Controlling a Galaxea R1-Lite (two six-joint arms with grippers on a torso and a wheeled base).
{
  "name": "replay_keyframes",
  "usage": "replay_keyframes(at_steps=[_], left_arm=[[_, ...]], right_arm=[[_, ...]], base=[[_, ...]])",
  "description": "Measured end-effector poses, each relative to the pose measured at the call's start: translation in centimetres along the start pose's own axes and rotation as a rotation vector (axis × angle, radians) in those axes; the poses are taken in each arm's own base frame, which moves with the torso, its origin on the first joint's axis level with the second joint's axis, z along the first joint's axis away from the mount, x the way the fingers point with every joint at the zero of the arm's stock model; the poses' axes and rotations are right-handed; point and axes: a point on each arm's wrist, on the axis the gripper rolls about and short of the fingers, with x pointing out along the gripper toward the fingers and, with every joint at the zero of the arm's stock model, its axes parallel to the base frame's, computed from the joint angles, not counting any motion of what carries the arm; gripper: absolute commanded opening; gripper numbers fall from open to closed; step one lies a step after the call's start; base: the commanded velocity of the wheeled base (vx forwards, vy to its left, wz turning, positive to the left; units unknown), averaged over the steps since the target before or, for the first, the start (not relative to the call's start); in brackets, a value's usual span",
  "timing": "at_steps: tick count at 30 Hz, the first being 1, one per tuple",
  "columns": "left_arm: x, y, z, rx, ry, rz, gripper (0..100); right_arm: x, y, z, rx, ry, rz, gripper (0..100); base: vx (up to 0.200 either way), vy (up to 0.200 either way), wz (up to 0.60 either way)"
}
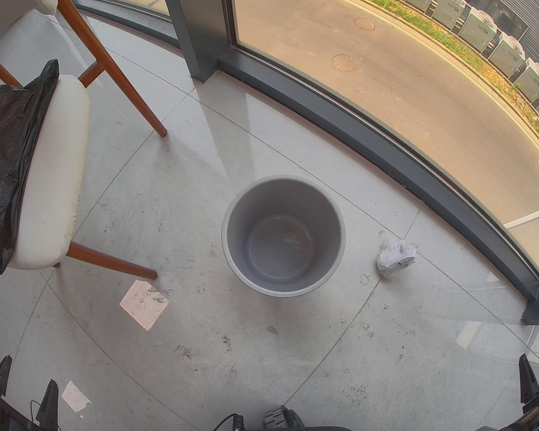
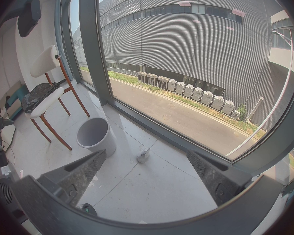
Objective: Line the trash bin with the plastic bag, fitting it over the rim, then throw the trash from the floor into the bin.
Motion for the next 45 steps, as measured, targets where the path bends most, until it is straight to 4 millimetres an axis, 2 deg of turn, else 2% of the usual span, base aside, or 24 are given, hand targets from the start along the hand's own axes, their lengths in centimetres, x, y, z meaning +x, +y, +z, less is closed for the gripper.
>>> replay_keyframes(at_steps=[10, 16, 20, 26, 33, 34, 37, 38, 39, 40, 42, 45], left_arm=[[0.0, 0.0, 0.3, 0.029, -0.032, -0.005, 100], [-0.4, 0.0, 2.8, 0.031, -0.253, 0.000, 100], [-1.0, 0.0, 4.2, 0.031, -0.314, 0.006, 100], [-1.4, 0.1, 5.6, 0.021, -0.231, 0.019, 100], [-0.7, 0.2, 7.9, -0.005, -0.175, 0.016, 100], [0.3, 0.3, 10.1, -0.055, -0.144, 0.005, 100], [0.9, 0.3, 11.1, -0.089, -0.131, 0.000, 100], [2.0, 0.3, 12.9, -0.158, -0.107, -0.008, 100], [2.6, 0.2, 13.7, -0.195, -0.095, -0.012, 100], [2.8, 0.2, 13.9, -0.203, -0.092, -0.012, 100], [4.6, 0.2, 15.7, -0.277, -0.055, -0.013, 100], [6.1, 0.1, 16.9, -0.320, -0.031, -0.001, 100]], right_arm=[[0.0, 0.0, 0.0, -0.001, 0.000, 0.000, 100], [0.0, 0.0, 0.0, -0.001, 0.000, 0.000, 100], [0.0, 0.0, 0.0, -0.001, 0.000, 0.000, 100], [0.0, 0.0, 0.0, -0.001, 0.000, 0.000, 100], [0.0, 0.0, 0.0, 0.000, 0.000, 0.000, 100], [0.0, 0.0, 0.0, 0.000, 0.000, 0.000, 100], [0.0, 0.0, 0.0, 0.000, -0.001, 0.000, 100], [0.0, 0.0, 0.0, 0.000, 0.000, 0.000, 100], [0.0, 0.0, 0.0, -0.001, 0.000, 0.000, 100], [0.0, 0.0, 0.0, -0.001, 0.000, 0.000, 100], [0.0, 0.0, 0.0, -0.002, -0.001, 0.000, 100], [0.0, 0.0, 0.0, -0.002, 0.000, 0.001, 100]], base=[[0.000, 0.000, 0.00], [0.000, 0.000, 0.00], [0.000, 0.000, 0.00], [0.000, 0.000, 0.00], [0.000, 0.000, 0.00], [0.000, 0.000, 0.00], [0.000, 0.000, 0.00], [0.000, 0.000, 0.00], [0.000, 0.000, 0.00], [0.000, 0.000, 0.00], [0.000, 0.000, 0.00], [0.000, 0.000, 0.00]])
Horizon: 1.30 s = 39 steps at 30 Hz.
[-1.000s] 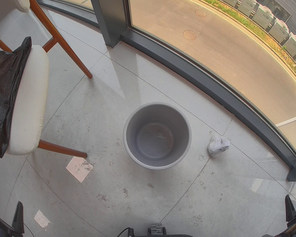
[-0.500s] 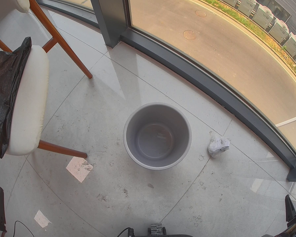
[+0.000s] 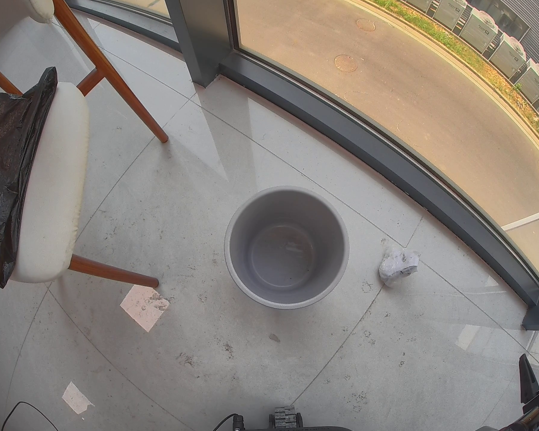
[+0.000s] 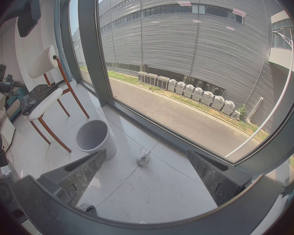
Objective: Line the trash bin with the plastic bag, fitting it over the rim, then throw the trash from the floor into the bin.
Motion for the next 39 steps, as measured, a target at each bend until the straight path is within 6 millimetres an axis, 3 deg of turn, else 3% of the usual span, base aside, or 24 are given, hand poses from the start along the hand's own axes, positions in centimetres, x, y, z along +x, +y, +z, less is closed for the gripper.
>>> replay_keyframes(at_steps=[7, 13, 27, 39], left_arm=[[4.2, 0.3, 2.5, -0.026, 0.030, 0.098, 100], [7.2, 1.6, 4.6, -0.038, 0.052, 0.068, 100], [11.7, 4.8, 8.2, 0.144, 0.072, 0.028, 100], [15.3, 7.1, 8.0, 0.385, 0.141, 0.018, 100]], right_arm=[[0.0, 0.0, 0.0, 0.000, 0.000, 0.000, 100], [0.0, 0.0, 0.0, 0.000, 0.000, 0.000, 100], [0.0, 0.0, 0.0, 0.003, 0.000, 0.000, 100], [0.0, 0.0, 0.0, 0.004, -0.001, 0.000, 100]], base=[[0.000, 0.000, 0.00], [0.000, 0.000, 0.00], [0.000, 0.000, 0.00], [0.000, 0.000, 0.00]])
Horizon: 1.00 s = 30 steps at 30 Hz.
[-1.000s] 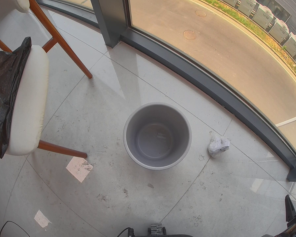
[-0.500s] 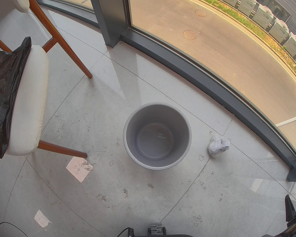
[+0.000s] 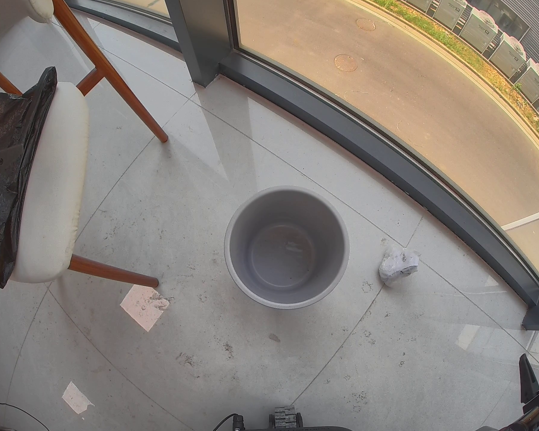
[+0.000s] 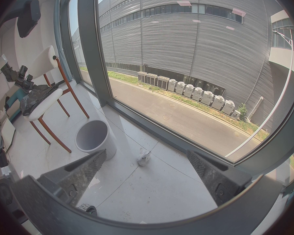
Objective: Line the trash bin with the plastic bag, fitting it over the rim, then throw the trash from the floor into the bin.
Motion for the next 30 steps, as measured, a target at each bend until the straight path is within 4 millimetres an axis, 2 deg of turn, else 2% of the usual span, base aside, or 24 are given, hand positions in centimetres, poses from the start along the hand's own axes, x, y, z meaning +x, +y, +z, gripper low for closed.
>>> replay_keyframes(at_steps=[11, 15, 30], left_arm=[[3.3, 1.8, -0.6, 0.035, -0.042, 0.020, 100], [4.4, 2.3, -1.6, 0.021, -0.017, 0.028, 100], [5.6, 1.4, -2.6, 0.007, 0.016, -0.024, 100]], right_arm=[[0.0, 0.0, 0.0, -0.001, 0.000, 0.000, 100], [0.0, 0.0, 0.0, 0.000, 0.000, 0.000, 100], [0.0, 0.0, 0.0, 0.000, 0.000, -0.001, 100]], base=[[0.000, 0.000, 0.00], [0.000, 0.000, 0.00], [0.000, 0.000, 0.00]])
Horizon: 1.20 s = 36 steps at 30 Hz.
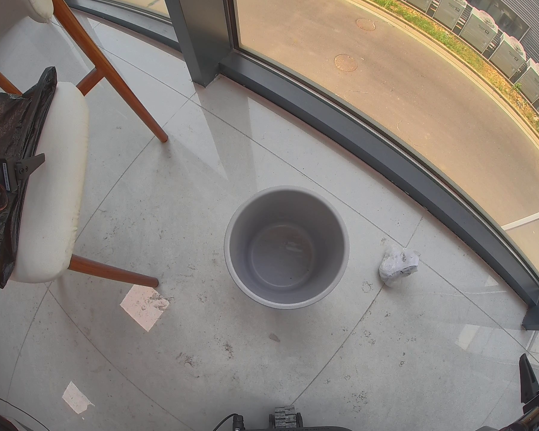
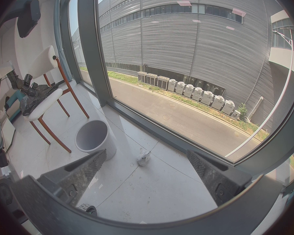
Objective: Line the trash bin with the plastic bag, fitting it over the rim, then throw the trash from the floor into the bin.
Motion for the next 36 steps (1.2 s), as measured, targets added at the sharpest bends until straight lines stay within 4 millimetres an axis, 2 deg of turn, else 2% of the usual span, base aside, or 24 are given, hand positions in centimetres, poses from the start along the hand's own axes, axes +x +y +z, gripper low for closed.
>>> replay_keyframes(at_steps=[7, 8, 18, 25, 36], left_arm=[[0.3, 0.0, -0.8, -0.012, 0.029, 0.024, 100], [0.3, 0.0, -0.9, -0.012, 0.032, 0.027, 0], [0.6, 0.2, -0.7, 0.009, -0.011, 0.041, 0], [0.5, 0.0, -1.5, -0.006, 0.008, 0.014, 0], [-0.3, -0.2, -2.0, -0.077, -0.011, -0.271, 0]], right_arm=[[0.0, 0.0, 0.0, 0.000, 0.000, 0.000, 100], [0.0, 0.0, 0.0, 0.000, 0.000, 0.000, 100], [0.0, 0.0, 0.0, 0.000, 0.000, 0.000, 100], [0.0, 0.0, 0.0, 0.000, 0.000, 0.000, 100], [0.0, 0.0, 0.0, 0.000, 0.000, 0.000, 100]], base=[[0.000, 0.000, 0.00], [0.000, 0.000, 0.00], [0.000, 0.000, 0.00], [0.000, 0.000, 0.00], [0.000, 0.000, 0.00]])
